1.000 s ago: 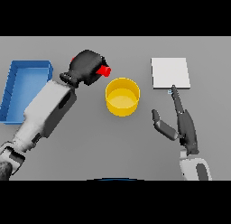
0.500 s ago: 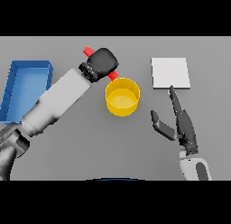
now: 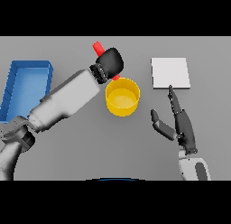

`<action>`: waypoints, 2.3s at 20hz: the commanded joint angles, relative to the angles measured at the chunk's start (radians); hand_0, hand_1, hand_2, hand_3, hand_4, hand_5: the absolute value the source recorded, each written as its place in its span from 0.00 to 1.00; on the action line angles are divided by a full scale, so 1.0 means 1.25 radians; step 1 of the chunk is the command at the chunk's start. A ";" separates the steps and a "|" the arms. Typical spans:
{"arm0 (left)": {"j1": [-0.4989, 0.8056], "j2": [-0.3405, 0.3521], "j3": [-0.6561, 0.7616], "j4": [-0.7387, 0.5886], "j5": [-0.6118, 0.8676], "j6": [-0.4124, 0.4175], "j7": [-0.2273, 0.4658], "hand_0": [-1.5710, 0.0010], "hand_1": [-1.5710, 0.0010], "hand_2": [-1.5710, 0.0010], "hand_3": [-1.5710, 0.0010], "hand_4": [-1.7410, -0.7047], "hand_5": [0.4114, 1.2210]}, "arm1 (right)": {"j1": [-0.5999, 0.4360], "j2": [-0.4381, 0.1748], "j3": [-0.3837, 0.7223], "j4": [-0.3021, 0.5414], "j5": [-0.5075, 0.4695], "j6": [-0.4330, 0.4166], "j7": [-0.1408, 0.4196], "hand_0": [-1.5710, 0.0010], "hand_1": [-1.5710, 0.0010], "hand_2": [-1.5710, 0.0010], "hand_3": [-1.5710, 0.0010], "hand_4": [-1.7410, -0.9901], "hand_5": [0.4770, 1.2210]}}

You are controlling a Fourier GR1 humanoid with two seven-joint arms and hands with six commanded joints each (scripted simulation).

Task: Pick up the red beaker and tilt it to pour out 1 green nut into yellow bowl. Pick up the yellow bowl and place it on the metallic measuring scale.

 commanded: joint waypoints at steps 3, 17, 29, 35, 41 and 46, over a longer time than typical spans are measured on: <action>-0.005 -0.006 -0.040 0.006 -0.043 0.021 0.006 0.00 0.00 0.00 0.00 0.00 1.00 | -0.003 -0.001 -0.003 -0.001 0.017 -0.018 0.006 1.00 1.00 1.00 1.00 0.91 0.29; -0.145 -0.053 -0.163 0.080 -0.171 -0.009 -0.089 0.00 0.00 0.00 0.00 0.01 1.00 | -0.011 0.007 0.011 0.009 0.053 -0.039 -0.009 1.00 1.00 1.00 1.00 0.95 0.28; -0.340 0.069 0.202 0.291 0.055 0.015 -0.038 0.00 0.00 0.00 0.11 0.01 1.00 | -0.017 0.001 0.006 0.020 0.051 -0.042 -0.015 1.00 1.00 1.00 1.00 0.99 0.27; -0.299 0.192 0.438 0.362 0.248 0.092 0.087 0.00 0.00 0.00 0.08 0.00 1.00 | -0.023 0.015 0.004 0.021 0.019 -0.030 -0.014 1.00 1.00 1.00 1.00 0.98 0.25; -0.148 0.294 0.612 0.353 0.420 0.199 0.197 0.00 0.00 0.00 0.09 0.00 1.00 | -0.037 0.011 0.005 0.030 0.033 -0.037 0.000 1.00 1.00 1.00 1.00 0.92 0.24; 0.012 0.292 0.716 0.263 0.558 0.270 0.269 0.00 0.00 0.00 0.06 0.00 1.00 | -0.026 0.008 0.016 0.016 0.062 -0.051 0.006 1.00 1.00 1.00 1.00 0.92 0.23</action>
